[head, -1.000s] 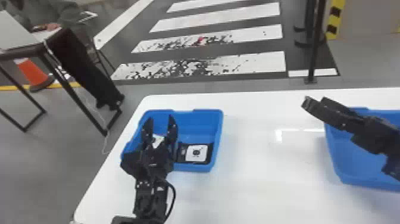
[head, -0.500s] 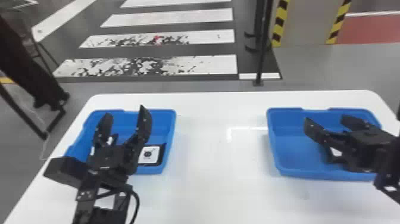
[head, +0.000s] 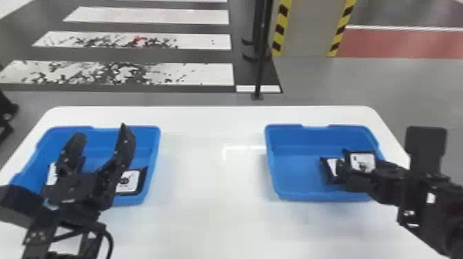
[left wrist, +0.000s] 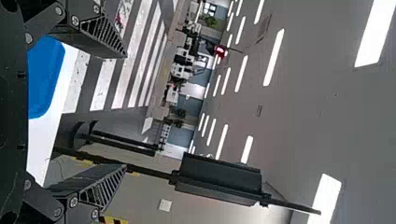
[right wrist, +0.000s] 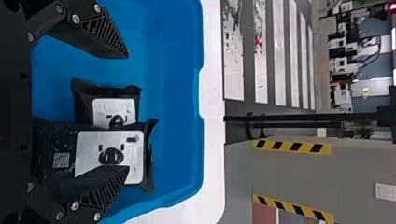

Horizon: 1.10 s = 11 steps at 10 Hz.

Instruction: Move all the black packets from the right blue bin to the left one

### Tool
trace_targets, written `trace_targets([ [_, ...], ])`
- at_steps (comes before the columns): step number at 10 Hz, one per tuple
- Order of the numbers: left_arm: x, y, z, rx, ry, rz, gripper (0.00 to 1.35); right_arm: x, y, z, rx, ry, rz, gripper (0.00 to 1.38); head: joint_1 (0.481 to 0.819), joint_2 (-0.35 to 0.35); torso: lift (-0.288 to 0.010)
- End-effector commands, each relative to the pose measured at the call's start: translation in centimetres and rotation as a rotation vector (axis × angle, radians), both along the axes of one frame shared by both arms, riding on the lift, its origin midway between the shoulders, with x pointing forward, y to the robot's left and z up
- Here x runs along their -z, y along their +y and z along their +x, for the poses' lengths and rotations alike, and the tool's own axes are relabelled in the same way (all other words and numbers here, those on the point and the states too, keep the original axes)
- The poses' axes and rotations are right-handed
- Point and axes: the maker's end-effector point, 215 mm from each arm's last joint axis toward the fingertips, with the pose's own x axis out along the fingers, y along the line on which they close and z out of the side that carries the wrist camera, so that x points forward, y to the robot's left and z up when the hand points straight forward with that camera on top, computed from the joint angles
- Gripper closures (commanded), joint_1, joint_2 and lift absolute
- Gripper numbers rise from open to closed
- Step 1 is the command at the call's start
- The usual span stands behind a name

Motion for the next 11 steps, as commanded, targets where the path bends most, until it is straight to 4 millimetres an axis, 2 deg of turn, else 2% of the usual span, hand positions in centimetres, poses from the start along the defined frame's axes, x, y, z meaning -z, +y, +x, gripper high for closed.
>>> trace_targets([
  [1,0.1,-0.1,0.0,0.002,0.004,-0.002,0.23,0.5,-0.7,-0.2,0.038,0.015,-0.016,0.2,0.695,-0.067,-0.168],
  [6,0.1,0.0,-0.1,0.004,0.002,0.003,0.23,3.4,-0.8,1.3,0.06,0.072,0.026,0.23,0.695,-0.077,-0.168],
  [11,0.3,0.0,-0.1,0.009,0.007,0.007,0.23,7.0,-1.5,0.2,0.093,0.151,0.04,0.24,0.695,-0.086,-0.168],
])
